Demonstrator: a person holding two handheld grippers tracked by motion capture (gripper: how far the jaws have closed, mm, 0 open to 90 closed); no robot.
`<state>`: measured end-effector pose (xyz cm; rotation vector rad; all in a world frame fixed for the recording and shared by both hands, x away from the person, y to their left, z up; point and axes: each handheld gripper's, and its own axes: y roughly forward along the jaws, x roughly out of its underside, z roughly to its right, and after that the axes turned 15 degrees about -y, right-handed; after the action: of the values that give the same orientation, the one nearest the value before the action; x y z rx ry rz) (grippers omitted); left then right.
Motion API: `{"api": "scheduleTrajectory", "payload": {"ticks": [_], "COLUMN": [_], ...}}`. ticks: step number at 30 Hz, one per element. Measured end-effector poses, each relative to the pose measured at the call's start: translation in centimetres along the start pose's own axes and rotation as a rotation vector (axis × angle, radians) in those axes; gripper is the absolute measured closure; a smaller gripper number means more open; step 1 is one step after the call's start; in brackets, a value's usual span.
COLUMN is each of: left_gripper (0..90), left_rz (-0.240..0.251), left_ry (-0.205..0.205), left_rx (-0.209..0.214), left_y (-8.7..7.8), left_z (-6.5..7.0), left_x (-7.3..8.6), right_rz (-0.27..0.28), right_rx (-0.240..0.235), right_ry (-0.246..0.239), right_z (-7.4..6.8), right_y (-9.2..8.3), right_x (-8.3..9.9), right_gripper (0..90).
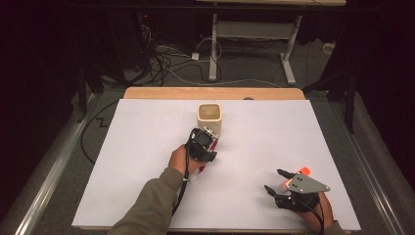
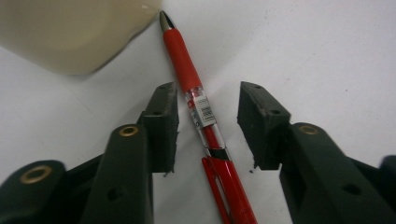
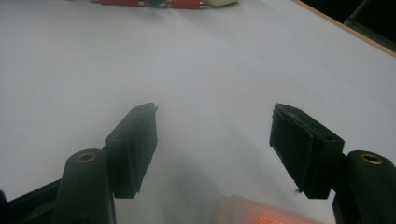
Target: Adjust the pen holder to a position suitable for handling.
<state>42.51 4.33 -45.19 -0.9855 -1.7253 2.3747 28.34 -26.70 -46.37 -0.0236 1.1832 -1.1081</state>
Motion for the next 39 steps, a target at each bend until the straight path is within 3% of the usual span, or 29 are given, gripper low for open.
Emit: {"api": "scheduleTrajectory", "payload": {"ticks": [7, 10, 17, 19, 24, 26, 28, 33, 37, 39], "left_gripper": [68.2, 76.6, 77.4, 77.4, 77.4, 77.4, 77.4, 77.4, 77.4, 77.4], "left_rz": [-0.001, -0.009, 0.006, 0.022, 0.111, 0.153, 0.208, 0.371, 0.484, 0.544], "left_ry": [-0.018, 0.002, 0.018, 0.012, 0.029, 0.032, 0.033, 0.022, 0.017, 0.036], "left_rx": [0.005, 0.013, 0.017, 0.046, 0.063, 0.102, 0.103, 0.162, 0.168, 0.166], "left_y": [0.4, 0.4, 0.4, 0.4, -0.4, -1.1, -1.9, -3.7, -4.9, -5.6], "left_z": [-0.1, 0.1, 0.2, 0.1, 0.6, 0.5, 0.5, 0.0, -0.6, -0.9], "left_x": [0.0, 0.0, 0.2, 0.4, 0.9, 1.2, 1.4, 2.4, 3.0, 3.1], "right_rz": [0.000, 0.003, 0.004, 0.007, 0.013, 0.014, 0.018, 0.028, 0.042, 0.044], "right_rx": [0.001, 0.000, 0.000, 0.000, 0.005, 0.005, 0.005, 0.019, 0.034, 0.036], "right_ry": [-0.001, -0.004, -0.005, -0.006, -0.005, -0.005, -0.008, -0.014, -0.010, -0.010], "right_z": [0.0, 0.0, 0.0, 0.0, 0.1, 0.1, 0.1, 0.1, 0.3, 0.3], "right_y": [0.0, 0.0, 0.0, 0.0, -0.2, -0.2, -0.2, -0.4, -0.6, -0.6], "right_x": [0.0, 0.0, 0.0, 0.0, 0.0, 0.0, 0.0, 0.0, 0.0, 0.0], "right_gripper": [32.4, 32.4, 32.5, 32.5, 32.5, 32.5, 32.5, 32.2, 32.1, 32.1]}}
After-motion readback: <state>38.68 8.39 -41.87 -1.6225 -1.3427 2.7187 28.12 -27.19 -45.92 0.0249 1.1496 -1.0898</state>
